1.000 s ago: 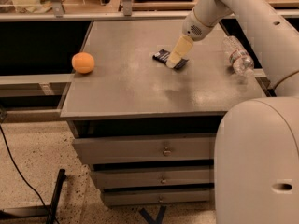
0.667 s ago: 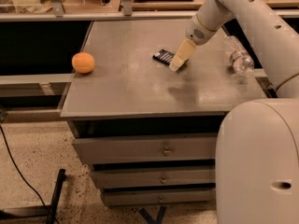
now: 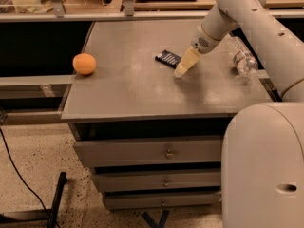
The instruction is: Move rxbar blueberry near orange
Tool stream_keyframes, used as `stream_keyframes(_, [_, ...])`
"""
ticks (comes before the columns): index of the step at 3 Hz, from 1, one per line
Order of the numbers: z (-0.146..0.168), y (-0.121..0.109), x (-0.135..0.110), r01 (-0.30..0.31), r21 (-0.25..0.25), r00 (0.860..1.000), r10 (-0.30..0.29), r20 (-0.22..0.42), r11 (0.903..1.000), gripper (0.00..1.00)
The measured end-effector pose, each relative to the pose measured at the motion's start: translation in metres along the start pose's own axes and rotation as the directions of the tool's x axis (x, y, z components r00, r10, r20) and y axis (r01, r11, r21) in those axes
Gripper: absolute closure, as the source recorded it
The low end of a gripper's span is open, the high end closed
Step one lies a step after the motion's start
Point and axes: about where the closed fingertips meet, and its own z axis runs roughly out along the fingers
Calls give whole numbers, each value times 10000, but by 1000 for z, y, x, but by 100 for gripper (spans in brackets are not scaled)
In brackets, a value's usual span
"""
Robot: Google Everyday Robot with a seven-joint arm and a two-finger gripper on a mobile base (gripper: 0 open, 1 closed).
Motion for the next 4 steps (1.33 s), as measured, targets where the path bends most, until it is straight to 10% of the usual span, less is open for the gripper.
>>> stream_keyframes(4, [-7, 0, -4, -220, 19, 9997, 220, -55, 9998, 100])
